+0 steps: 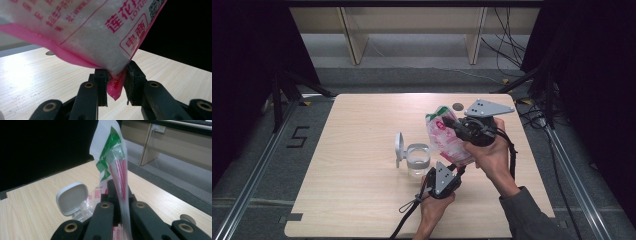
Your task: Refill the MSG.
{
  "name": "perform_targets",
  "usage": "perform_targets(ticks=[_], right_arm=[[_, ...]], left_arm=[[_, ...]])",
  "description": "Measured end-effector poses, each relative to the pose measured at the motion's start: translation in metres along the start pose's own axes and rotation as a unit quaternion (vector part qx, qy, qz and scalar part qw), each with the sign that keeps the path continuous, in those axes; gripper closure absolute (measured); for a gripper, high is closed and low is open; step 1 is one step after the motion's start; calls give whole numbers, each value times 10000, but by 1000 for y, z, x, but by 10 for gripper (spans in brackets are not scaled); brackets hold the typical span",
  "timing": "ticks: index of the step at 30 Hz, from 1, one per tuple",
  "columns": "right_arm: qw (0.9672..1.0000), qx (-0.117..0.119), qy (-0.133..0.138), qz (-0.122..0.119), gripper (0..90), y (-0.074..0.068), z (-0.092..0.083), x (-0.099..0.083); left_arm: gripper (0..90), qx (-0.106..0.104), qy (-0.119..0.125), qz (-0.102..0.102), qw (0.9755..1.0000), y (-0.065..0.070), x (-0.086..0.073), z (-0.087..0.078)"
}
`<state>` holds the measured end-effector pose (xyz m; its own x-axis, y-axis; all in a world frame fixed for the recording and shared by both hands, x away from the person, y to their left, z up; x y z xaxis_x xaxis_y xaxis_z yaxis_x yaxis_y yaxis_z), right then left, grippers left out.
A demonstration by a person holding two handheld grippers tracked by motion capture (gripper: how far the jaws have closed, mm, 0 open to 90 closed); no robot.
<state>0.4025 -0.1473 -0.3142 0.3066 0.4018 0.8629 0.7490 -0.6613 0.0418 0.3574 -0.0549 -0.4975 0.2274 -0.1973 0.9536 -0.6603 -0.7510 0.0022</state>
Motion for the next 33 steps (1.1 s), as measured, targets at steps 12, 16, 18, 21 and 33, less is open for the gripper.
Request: perform_targets(ticks=[12, 16, 18, 21, 33], right_arm=[[9994, 75, -346, -53, 900, -7, 26, 7], [9993, 27, -375, -44, 900, -9, 33, 8], [9986, 57, -501, -144, 900, -9, 37, 9], [9985, 24, -503, -212, 900, -9, 43, 11], [9973, 14, -708, -170, 900, -13, 60, 12]], left_arm=[[738, -44, 5, -150, 9999, -3, -4, 2], [738, -72, -67, -103, 9999, -6, -5, 2], [738, -78, -73, -123, 9999, -7, -6, 1], [738, -76, -82, -169, 9998, -9, -6, 2], [741, -164, -99, -145, 9997, -13, -9, 4]])
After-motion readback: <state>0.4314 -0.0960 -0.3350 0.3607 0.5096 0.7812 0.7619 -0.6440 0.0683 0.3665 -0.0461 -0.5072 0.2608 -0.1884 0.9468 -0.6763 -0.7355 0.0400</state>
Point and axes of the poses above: each handheld gripper's, and its own axes: z roughly forward along the jaws, x roughly out of its top, y roughly to its right, the point moved 2 cm from there along z, roughly forward along the jaws, and after that the axes turned 8 degrees about -y, right-handed, at the moved point
